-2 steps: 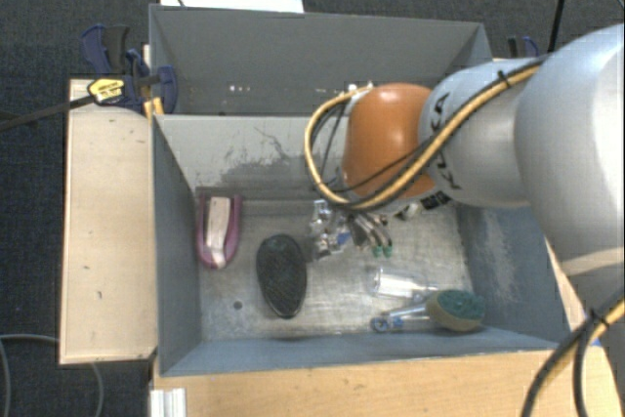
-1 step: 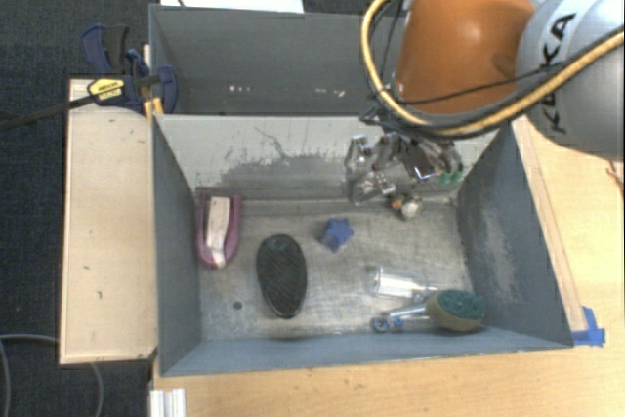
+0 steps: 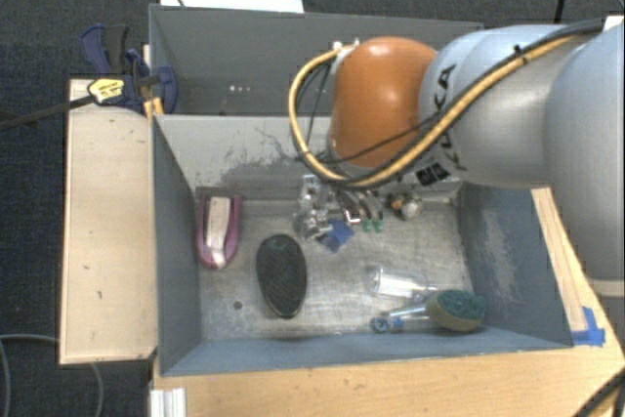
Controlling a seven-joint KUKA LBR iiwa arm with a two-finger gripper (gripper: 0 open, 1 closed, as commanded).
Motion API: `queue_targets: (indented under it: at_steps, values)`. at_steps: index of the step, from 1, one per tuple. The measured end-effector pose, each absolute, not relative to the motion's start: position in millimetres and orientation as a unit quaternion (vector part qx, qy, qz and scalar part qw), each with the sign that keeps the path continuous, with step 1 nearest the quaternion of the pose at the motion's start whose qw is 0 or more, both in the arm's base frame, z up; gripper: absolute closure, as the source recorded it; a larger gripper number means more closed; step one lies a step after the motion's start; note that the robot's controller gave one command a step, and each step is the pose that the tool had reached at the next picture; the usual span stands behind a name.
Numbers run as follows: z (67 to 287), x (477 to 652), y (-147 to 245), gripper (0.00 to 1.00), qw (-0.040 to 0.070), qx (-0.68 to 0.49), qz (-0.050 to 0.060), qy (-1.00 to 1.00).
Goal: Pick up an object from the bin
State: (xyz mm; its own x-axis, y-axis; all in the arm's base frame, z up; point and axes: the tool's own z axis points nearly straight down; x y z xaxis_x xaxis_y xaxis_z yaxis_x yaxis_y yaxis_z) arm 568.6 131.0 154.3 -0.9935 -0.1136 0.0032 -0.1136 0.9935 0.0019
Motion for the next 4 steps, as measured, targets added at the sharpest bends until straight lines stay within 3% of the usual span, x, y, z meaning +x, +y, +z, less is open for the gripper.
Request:
queue_targets:
  at_steps: [1, 2, 3, 4]
  values:
    - [158, 570.4, 129, 0.00, -0.002, 0.056, -0.001, -0.998]
    - [71, 587.4, 101, 0.00, -0.003, 0.099, 0.000, -0.995]
    - [74, 593.9, 83, 0.00, -0.006, 0.137, -0.003, -0.991]
    - [76, 595.5, 81, 1.00, -0.008, 0.136, -0.001, -0.991]
